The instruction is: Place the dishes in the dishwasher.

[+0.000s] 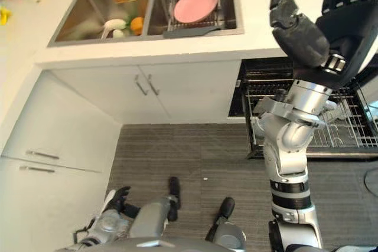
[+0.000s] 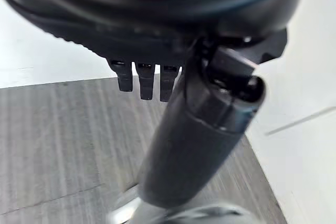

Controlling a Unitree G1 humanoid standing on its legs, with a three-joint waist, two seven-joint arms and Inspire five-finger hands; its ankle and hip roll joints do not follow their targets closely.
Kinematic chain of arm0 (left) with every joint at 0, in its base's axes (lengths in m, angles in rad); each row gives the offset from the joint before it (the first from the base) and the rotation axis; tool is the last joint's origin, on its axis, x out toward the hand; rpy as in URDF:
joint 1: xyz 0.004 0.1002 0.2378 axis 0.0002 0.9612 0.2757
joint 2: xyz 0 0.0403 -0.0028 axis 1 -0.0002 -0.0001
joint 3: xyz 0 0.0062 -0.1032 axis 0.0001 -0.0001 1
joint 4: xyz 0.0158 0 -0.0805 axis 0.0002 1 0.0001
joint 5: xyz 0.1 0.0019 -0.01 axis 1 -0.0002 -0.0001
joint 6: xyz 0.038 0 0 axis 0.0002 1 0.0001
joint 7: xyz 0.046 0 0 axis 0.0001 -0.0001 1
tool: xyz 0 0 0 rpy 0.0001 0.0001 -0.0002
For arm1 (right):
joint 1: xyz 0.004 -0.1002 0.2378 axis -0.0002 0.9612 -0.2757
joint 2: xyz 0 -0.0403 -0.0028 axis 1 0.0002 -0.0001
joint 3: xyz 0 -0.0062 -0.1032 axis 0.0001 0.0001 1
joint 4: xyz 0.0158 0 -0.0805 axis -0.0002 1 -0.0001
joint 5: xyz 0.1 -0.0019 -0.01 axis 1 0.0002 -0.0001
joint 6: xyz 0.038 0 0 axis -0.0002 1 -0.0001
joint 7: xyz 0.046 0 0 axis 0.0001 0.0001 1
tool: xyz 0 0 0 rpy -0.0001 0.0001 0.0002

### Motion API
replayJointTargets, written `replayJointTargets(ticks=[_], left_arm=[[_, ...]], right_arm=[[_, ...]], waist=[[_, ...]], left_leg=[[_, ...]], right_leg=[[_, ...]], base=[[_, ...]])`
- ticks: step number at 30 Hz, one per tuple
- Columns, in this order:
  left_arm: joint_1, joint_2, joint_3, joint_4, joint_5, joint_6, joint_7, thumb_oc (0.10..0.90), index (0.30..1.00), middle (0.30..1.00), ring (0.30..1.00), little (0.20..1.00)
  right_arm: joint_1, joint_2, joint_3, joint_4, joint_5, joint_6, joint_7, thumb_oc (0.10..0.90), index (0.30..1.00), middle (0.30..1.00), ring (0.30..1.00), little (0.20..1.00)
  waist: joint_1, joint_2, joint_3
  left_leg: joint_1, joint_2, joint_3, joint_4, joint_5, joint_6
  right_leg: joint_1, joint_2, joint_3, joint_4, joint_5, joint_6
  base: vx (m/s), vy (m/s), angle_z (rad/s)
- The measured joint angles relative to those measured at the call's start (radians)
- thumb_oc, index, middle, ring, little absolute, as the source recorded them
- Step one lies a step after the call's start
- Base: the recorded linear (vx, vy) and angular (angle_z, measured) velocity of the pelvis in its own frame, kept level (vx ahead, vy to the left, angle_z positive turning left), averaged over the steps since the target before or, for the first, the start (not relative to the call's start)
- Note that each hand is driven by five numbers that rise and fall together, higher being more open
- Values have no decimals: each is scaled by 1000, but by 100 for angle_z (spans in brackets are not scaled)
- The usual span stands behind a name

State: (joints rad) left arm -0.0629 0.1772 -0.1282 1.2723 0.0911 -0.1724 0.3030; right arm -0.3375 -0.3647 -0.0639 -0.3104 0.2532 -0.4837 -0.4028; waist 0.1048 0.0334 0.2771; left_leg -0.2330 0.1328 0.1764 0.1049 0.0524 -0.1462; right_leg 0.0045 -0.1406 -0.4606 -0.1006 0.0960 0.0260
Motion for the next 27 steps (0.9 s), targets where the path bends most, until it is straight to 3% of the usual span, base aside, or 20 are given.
replayJointTargets(ticks=[2,4,5,6,8,9,10,11,12,13,14,15,18,21,22,23,24,25,26,27], left_arm=[[54,-10,-27,25,-2,27,0,800,900,900,900,900],[72,8,-30,25,3,40,-18,800,900,900,900,900],[68,21,-46,26,19,43,-20,800,900,900,900,900],[68,21,-46,26,19,43,-20,800,900,900,900,900],[36,17,-67,38,40,42,-25,800,900,900,900,900],[26,18,-131,10,44,38,-18,800,900,900,900,900],[26,18,-131,10,44,38,-18,800,900,900,900,900],[-10,45,-170,-3,75,40,-18,800,900,900,900,900],[-23,51,-167,-1,80,41,-21,800,900,900,900,900],[-23,51,-167,-1,80,41,-21,800,900,900,900,900],[-41,58,-158,0,80,41,-26,800,900,900,900,900],[-33,56,-159,-18,80,19,-27,800,900,900,900,900],[-5,43,-182,-54,90,9,-26,800,900,900,900,900],[22,48,-168,-67,115,11,-27,800,900,900,900,900],[25,53,-156,-70,115,12,-30,800,900,900,900,900],[16,67,-142,-75,114,10,-28,800,900,900,900,900],[20,67,-135,-97,111,7,-26,800,900,900,900,900],[19,71,-145,-110,111,5,-21,800,900,900,900,900],[19,74,-168,-108,107,8,-24,800,900,900,900,900],[20,72,-173,-106,105,7,-30,800,900,900,900,900]], right_arm=[[-1,-5,1,-8,-49,1,0,800,900,900,900,900],[2,-15,-7,-21,-80,6,-1,800,900,900,900,900],[18,-17,-29,-28,-102,7,3,800,900,900,900,900],[18,-17,-29,-28,-102,7,3,800,900,900,900,900],[59,-8,-46,-44,-119,19,0,800,900,900,900,900],[84,18,-37,-68,-137,31,-9,800,900,900,900,900],[84,18,-37,-68,-137,31,-9,800,900,900,900,900],[86,15,-28,-101,-163,30,2,800,900,900,900,900],[86,11,-28,-112,-177,30,9,800,900,900,900,900],[86,11,-28,-112,-177,30,9,800,900,900,900,900],[84,4,-32,-118,-186,30,8,800,900,900,900,900],[83,-15,-46,-120,-195,31,0,800,900,900,900,900],[83,-39,-92,-124,-222,30,5,800,900,900,900,900],[71,-34,-106,-128,-219,15,6,800,900,900,900,900],[68,-35,-106,-127,-210,14,5,800,900,900,900,900],[57,-40,-107,-121,-206,14,5,800,900,900,900,900],[41,-45,-108,-114,-202,13,5,800,900,900,900,900],[19,-48,-109,-107,-204,13,-4,800,900,900,900,900],[-14,-54,-109,-94,-205,12,-25,800,900,900,900,900],[-27,-74,-103,-84,-203,15,-35,800,900,900,900,900]], waist=[[-5,2,-1],[-2,-25,12],[-4,-49,11],[-4,-49,11],[-34,-30,10],[-69,-8,-6],[-69,-8,-6],[-122,-12,-11],[-142,-25,-15],[-142,-25,-15],[-158,-46,-23],[-165,-75,-37],[-153,-67,-65],[-130,-62,-92],[-115,-83,-89],[-85,-106,-83],[-67,-107,-81],[-43,-97,-78],[-36,-85,-71],[-39,-68,-71]], left_leg=[[79,-3,-37,-86,6,9],[135,-39,-51,-164,76,100],[146,-80,-49,-173,69,125],[146,-80,-49,-173,69,125],[178,-122,-63,-157,27,190],[224,-143,-84,-170,13,253],[224,-143,-84,-170,13,253],[226,-152,-126,-188,17,253],[228,-161,-134,-192,21,231],[228,-161,-134,-192,21,231],[237,-180,-133,-192,17,228],[285,-217,-134,-192,-6,238],[338,-226,-129,-192,-56,246],[343,-225,-120,-117,-105,172],[287,-240,-114,28,-146,140],[162,-259,-105,312,-173,115],[55,-249,-126,478,-195,104],[3,-241,-148,474,-237,114],[-22,-217,-140,355,-248,126],[-36,-193,-140,265,-214,149]], right_leg=[[11,1,9,0,2,26],[16,-23,24,9,7,54],[18,-60,19,31,4,71],[18,-60,19,31,4,71],[-25,-159,38,290,-42,102],[-140,-205,130,566,-73,111],[-140,-205,130,566,-73,111],[-242,-39,356,573,-186,153],[-274,26,420,520,-207,140],[-274,26,420,520,-207,140],[-282,80,416,420,-200,116],[-269,97,304,328,-139,44],[-232,88,225,328,-101,45],[-140,101,219,243,-85,-30],[-100,100,219,213,-103,-85],[-56,79,232,159,-97,-92],[-38,81,246,143,-102,-97],[-23,90,267,139,-113,-96],[5,106,270,120,-117,-93],[24,124,269,119,-122,-79]], base=[[188,239,-12],[242,257,-17],[174,198,5],[178,179,28],[238,198,63],[229,155,62],[302,59,69],[190,-46,53],[190,-46,53],[61,-29,28],[77,-1,25],[290,-75,27],[198,-96,-2],[91,-149,-18],[115,-54,-16],[200,-2,-27],[244,36,-46],[225,54,-48],[168,68,-33],[123,98,-30]])
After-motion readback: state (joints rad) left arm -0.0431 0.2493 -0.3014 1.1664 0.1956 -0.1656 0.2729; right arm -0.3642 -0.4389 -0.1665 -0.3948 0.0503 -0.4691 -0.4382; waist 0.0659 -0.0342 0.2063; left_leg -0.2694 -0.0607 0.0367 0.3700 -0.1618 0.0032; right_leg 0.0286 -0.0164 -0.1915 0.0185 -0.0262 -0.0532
